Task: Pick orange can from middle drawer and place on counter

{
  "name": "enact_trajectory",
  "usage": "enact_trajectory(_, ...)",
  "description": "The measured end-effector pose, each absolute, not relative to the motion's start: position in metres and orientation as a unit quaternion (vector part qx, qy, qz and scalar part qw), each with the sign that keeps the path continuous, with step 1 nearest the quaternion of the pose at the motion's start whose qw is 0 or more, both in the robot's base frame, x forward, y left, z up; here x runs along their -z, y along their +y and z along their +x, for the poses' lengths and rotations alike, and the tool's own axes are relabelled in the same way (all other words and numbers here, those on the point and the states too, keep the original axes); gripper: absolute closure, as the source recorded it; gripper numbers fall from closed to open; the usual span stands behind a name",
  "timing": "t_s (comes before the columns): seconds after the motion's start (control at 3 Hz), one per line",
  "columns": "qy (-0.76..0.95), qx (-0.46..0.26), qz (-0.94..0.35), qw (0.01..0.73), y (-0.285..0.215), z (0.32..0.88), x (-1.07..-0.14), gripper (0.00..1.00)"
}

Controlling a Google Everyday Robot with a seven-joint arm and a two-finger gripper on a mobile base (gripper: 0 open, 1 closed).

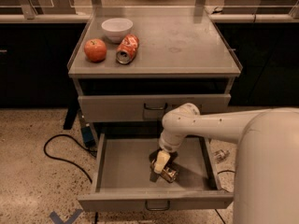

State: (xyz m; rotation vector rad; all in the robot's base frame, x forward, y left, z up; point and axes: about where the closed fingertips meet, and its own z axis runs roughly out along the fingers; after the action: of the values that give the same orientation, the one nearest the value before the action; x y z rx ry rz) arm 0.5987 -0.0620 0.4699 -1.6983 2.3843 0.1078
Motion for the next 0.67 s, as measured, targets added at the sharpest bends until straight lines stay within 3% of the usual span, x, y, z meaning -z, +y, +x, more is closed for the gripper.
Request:
enact_trajectory(0.33,0.808,-0.133,-0.549,0.17,-0.0464,0.6051,-0.4587,0.0)
enact_trajectory(0.67,0.801,-0.172,-0.534,0.21,-0.0441,0.6129,-0.4634,0.0)
